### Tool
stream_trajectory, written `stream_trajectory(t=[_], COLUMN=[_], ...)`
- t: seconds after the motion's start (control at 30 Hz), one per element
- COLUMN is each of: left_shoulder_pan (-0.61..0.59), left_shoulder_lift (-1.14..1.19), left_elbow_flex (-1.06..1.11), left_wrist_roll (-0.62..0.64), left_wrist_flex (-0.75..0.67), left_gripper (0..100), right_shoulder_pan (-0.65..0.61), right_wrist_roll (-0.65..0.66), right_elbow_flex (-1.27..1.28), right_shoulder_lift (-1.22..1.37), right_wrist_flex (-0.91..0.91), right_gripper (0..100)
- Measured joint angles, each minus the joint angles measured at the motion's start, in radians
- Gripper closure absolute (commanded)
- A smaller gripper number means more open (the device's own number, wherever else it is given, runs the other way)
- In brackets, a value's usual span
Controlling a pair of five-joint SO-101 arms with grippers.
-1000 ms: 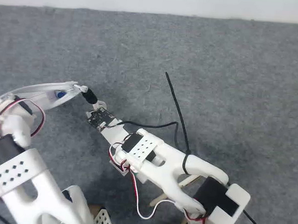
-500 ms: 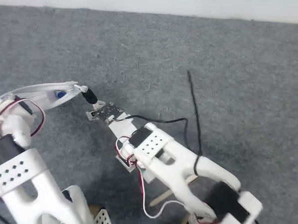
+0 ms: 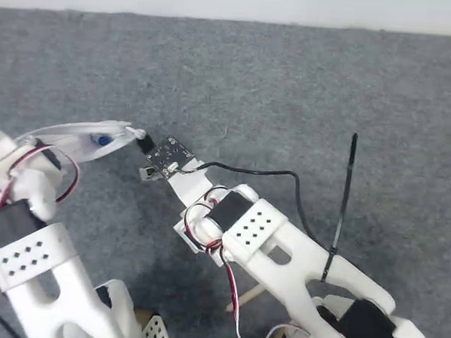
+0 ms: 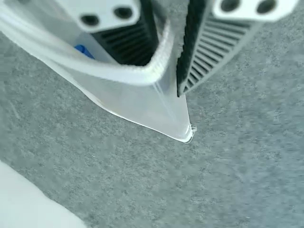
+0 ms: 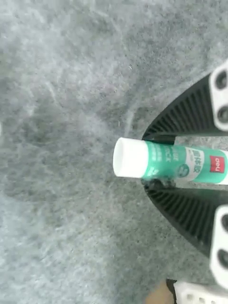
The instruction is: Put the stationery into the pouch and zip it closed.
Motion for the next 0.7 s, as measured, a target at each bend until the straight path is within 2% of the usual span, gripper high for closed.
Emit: stream_trajectory(t=[0.17, 0.33, 0.53, 0.7], left_shoulder_pan=[0.086, 0.178, 0.284, 0.37], left_shoulder_lift=[0.0, 0.0, 0.0, 0.002], left_elbow_flex=[0.0, 0.0, 0.0, -0.02], left_wrist_roll=[0.0, 0.0, -0.011, -0.018], left_wrist_flex=[0.0, 0.0, 0.002, 0.052], left_gripper=[99, 99, 99, 99], right_shoulder_pan=[0.012, 0.046, 0.052, 0.081], right_wrist_roll=[0.0, 0.0, -0.089, -0.107], right_elbow_flex=[0.02, 0.129, 0.201, 0.25], right_shoulder_lift=[-0.057, -0.178, -0.33, -0.4], right_wrist_flex=[-0.003, -0.091, -0.13, -0.192], right_gripper=[99.2, 99.2, 99.2, 99.2])
